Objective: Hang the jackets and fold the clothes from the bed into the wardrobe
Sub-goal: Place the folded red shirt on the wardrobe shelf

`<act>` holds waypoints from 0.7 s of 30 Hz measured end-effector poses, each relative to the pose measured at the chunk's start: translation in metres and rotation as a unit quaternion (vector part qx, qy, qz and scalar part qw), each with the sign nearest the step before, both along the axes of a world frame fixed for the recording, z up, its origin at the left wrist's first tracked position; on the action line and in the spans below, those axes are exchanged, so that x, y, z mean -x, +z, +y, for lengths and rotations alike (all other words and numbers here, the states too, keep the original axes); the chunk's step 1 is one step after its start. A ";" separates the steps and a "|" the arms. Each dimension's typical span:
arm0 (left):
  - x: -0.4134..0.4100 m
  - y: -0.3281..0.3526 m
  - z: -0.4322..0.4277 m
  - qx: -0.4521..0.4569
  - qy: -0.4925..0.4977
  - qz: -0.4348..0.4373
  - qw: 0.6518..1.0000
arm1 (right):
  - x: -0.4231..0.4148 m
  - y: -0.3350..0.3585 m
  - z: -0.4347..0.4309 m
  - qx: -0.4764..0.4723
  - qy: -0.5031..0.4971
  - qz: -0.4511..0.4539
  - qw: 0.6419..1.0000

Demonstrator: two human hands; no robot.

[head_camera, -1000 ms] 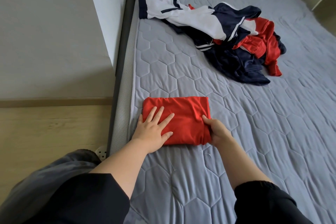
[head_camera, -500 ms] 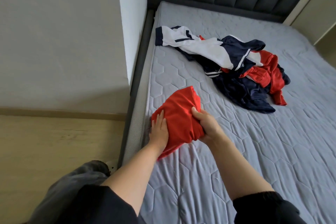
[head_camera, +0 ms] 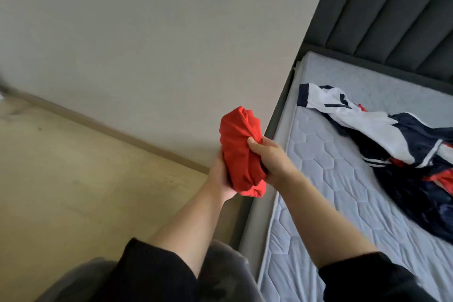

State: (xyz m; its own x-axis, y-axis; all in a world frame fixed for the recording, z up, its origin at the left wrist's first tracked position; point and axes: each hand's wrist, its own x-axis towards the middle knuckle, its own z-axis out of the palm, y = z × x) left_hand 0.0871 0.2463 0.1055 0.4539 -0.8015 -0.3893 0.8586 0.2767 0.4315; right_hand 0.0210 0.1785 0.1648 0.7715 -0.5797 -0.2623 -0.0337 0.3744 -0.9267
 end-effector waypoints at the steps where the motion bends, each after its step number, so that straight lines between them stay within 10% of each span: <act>1: -0.020 0.001 0.012 -0.015 0.021 0.000 1.000 | -0.021 -0.002 0.011 -0.001 0.014 0.001 1.000; 12: -0.282 -0.065 0.074 0.013 0.137 0.038 0.990 | -0.295 -0.038 0.080 0.146 0.140 0.074 0.977; 21: -0.372 0.074 0.171 0.002 0.181 0.093 0.979 | -0.406 0.087 0.152 0.068 0.228 0.100 0.966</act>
